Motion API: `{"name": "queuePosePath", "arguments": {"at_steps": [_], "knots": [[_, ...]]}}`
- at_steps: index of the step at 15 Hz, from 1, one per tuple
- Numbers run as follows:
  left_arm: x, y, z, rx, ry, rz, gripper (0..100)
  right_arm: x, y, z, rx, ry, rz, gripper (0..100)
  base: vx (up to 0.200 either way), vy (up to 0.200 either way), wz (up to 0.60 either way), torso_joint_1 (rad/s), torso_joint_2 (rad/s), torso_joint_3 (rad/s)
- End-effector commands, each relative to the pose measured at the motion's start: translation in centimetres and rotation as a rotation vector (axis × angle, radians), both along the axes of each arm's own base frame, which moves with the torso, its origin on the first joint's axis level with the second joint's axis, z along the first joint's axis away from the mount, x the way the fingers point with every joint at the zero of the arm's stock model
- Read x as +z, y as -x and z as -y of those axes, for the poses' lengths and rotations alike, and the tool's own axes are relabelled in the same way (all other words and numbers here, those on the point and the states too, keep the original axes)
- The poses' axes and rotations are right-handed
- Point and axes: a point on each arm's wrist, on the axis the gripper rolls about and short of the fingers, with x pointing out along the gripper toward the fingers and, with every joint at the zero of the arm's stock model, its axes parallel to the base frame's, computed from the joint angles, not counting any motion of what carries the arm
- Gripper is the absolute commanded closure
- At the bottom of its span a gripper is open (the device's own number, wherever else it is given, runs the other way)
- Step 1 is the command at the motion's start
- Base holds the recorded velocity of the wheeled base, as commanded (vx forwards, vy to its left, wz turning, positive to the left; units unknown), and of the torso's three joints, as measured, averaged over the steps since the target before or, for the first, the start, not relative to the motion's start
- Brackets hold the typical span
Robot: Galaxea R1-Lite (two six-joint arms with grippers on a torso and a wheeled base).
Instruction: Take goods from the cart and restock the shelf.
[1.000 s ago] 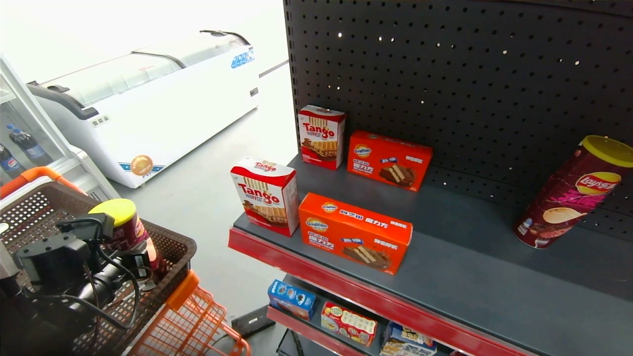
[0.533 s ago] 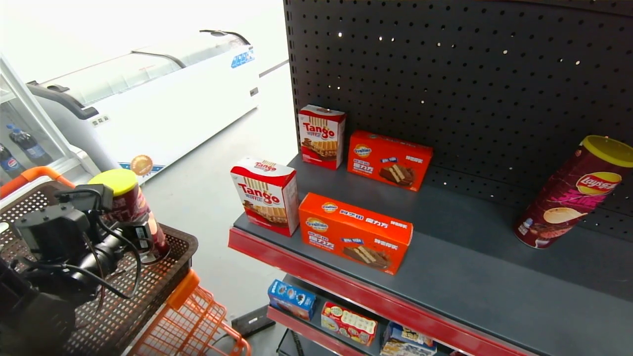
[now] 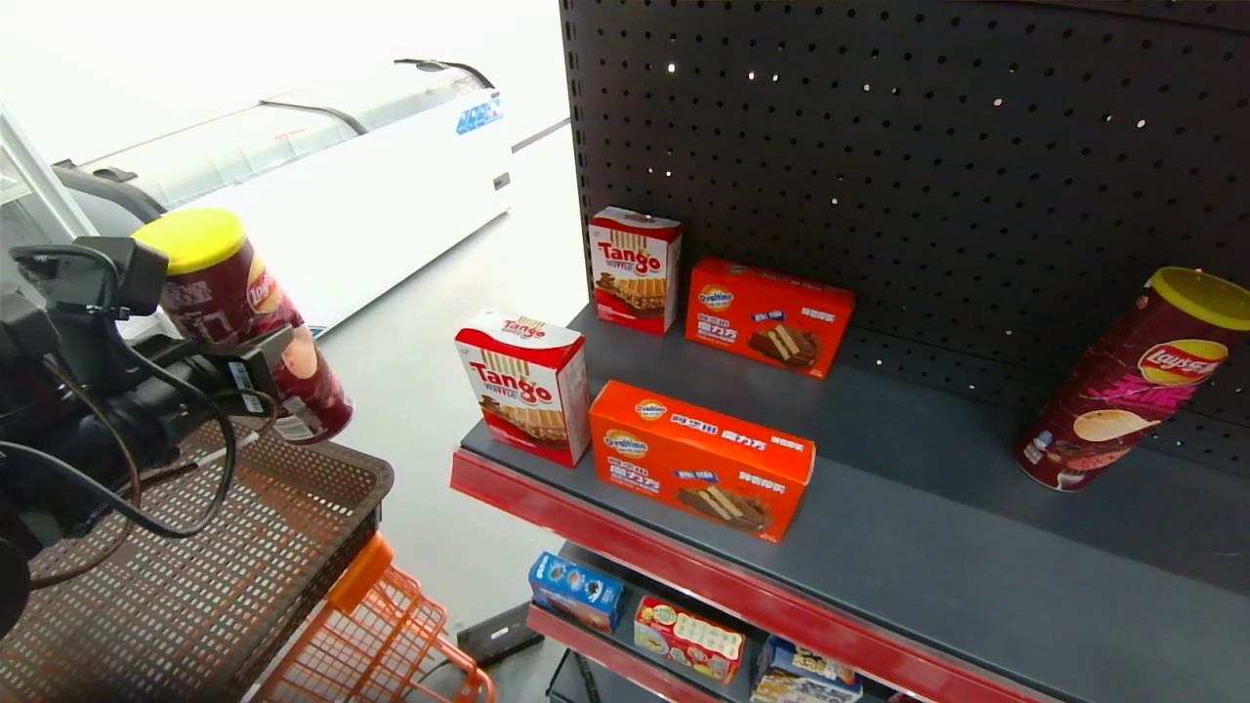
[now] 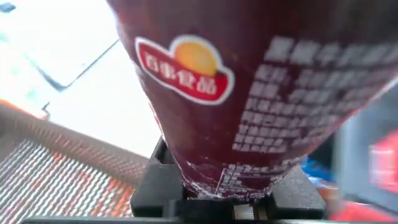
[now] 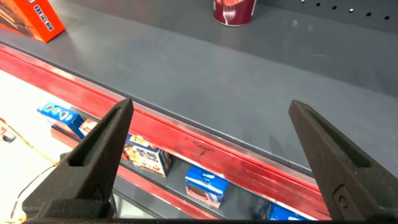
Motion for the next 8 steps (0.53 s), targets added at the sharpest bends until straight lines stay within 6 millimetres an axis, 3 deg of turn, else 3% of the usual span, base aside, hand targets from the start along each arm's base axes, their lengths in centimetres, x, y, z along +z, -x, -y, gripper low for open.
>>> {"name": "queuePosePath", "arguments": {"at_steps": [1, 3, 8], "knots": [[2.6, 3.0, 1.8, -0.113, -0.001, 0.061, 100, 0.0, 0.0, 0.0, 0.0, 0.0, 0.0, 0, 0.0, 0.0, 0.0, 0.0, 0.0, 0.0], [2.8, 5.8, 3.5, -0.325, 0.012, 0.043, 100, 0.0, 0.0, 0.0, 0.0, 0.0, 0.0, 0, 0.0, 0.0, 0.0, 0.0, 0.0, 0.0], [2.6, 10.3, 5.7, -0.499, 0.026, -0.031, 100, 0.0, 0.0, 0.0, 0.0, 0.0, 0.0, 0, 0.0, 0.0, 0.0, 0.0, 0.0, 0.0]]}}
